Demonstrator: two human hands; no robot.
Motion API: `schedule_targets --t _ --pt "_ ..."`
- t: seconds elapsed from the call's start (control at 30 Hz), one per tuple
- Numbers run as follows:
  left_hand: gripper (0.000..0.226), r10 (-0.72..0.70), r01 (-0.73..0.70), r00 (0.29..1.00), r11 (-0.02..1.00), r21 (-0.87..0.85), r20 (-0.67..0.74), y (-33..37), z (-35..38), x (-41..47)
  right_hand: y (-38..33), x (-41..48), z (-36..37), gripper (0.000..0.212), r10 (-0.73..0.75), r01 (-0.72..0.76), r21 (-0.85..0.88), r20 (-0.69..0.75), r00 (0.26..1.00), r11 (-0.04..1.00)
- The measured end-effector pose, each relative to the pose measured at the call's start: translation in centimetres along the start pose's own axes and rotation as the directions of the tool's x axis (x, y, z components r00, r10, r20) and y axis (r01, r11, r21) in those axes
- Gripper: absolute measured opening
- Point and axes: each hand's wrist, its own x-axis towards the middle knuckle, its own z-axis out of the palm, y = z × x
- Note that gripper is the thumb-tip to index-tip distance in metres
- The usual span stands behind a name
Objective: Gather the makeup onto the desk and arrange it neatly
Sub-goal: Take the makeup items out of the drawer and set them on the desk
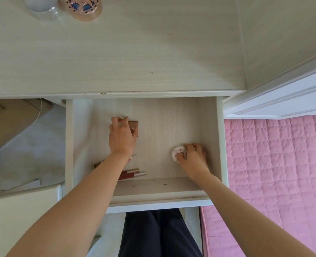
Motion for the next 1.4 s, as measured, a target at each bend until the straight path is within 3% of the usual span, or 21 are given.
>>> schedule_targets --t 0.23,0.43,0.57,0.7,0.97,1.27,1.4 --pt "0.046 0.038 -0.039 0.999 0.999 -0.008 -0.035 0.1 0.7 -0.5 -0.8 -0.4 0.9 0.063 0.016 -0.019 -0.126 -0.025 1.0 0.992" --pt "0.041 0.097 -0.102 0.994 0.989 -0.103 -0.055 0.4 0.8 -1.2 -1.6 -1.0 1.6 0.058 -0.088 0.078 -0.137 -0.074 0.993 0.987" --pt "0.027 0.129 -0.154 0.987 0.931 -0.331 -0.097 0.6 0.7 -2.2 -1.9 -1.4 1.9 0.054 -0.041 0.04 -0.012 -0.034 0.999 0.999" --pt "0.032 0.025 -0.044 0.999 0.879 -0.475 -0.047 1.3 0.3 -4.0 -2.0 -1.9 1.3 0.052 0.008 -0.011 0.169 0.018 1.0 0.986" --pt "0.035 -0.102 0.071 0.995 0.78 -0.621 -0.015 1.7 -2.7 -8.7 -2.9 -4.4 -1.7 0.053 -0.004 -0.009 0.293 0.042 0.999 0.956" --pt "0.033 -0.168 0.094 0.985 0.705 -0.703 -0.037 2.7 -7.9 -13.2 -5.0 -9.0 -5.2 0.051 -0.085 0.096 0.415 -0.046 0.995 0.905" --pt "0.032 -0.236 0.117 0.971 0.602 -0.79 -0.037 3.7 -10.6 -14.7 -6.4 -10.3 -6.7 0.045 -0.129 0.15 0.459 -0.076 0.989 0.876"
